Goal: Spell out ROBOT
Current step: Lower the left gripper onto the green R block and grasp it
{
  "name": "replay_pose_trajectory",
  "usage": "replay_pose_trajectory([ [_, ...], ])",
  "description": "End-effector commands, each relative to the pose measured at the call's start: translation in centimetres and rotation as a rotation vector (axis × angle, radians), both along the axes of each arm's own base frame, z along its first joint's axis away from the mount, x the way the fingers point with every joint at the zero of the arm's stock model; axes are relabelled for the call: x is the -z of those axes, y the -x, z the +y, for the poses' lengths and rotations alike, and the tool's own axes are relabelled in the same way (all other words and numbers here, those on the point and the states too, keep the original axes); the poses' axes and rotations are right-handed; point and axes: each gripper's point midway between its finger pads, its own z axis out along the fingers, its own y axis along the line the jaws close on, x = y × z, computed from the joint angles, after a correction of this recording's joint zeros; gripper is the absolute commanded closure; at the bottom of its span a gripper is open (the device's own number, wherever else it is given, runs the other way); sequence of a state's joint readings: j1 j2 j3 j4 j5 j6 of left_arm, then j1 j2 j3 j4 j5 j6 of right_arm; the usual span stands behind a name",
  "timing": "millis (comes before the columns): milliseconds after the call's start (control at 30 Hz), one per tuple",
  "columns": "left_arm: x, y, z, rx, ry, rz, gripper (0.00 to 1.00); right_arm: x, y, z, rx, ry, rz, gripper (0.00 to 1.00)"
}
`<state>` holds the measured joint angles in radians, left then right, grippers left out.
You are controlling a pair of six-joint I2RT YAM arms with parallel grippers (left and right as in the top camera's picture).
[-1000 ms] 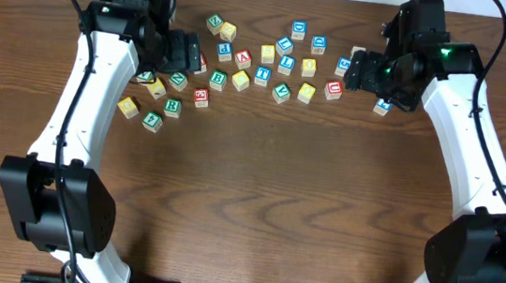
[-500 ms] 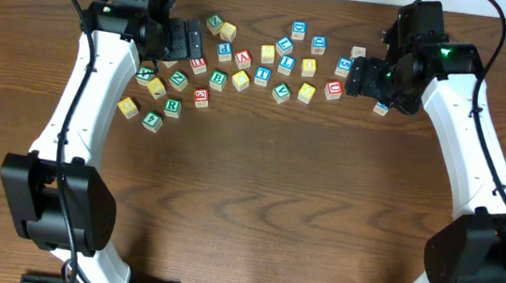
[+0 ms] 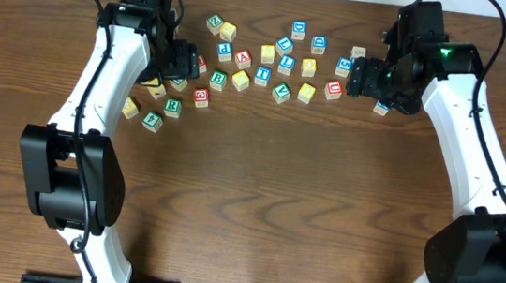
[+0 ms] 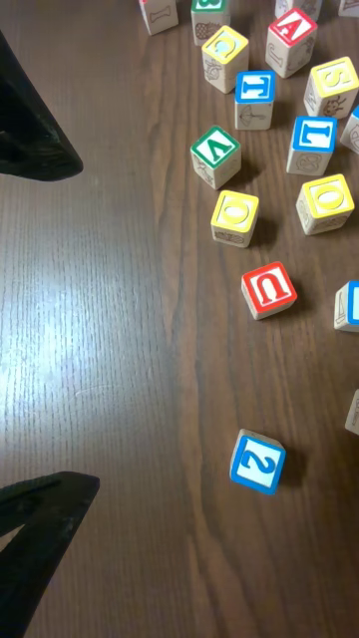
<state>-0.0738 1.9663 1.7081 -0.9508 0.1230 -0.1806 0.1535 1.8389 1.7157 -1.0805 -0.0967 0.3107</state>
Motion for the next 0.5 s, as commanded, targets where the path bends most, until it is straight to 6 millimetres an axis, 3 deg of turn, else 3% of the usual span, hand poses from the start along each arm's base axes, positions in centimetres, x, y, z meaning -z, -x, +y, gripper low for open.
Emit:
replay_pose_trajectory([
  [0,0.4,0.6,0.7,-0.01,-0.032,0.032,0.17,-0.5,-0.3,-0.2,0.004,0.007,-0.016,0.12],
  [233,3.8,2.3,0.8,0.015,-0.044,0.093,0.22,-0.5,-0.4,-0.3,0.006,0.013,-0.017,0.11],
  [467,6.4,2.4,0.9,0.015,-0.042,0.076,0.27,-0.5,-0.4,-0.3,0.006,0.013,-0.017,0.1],
])
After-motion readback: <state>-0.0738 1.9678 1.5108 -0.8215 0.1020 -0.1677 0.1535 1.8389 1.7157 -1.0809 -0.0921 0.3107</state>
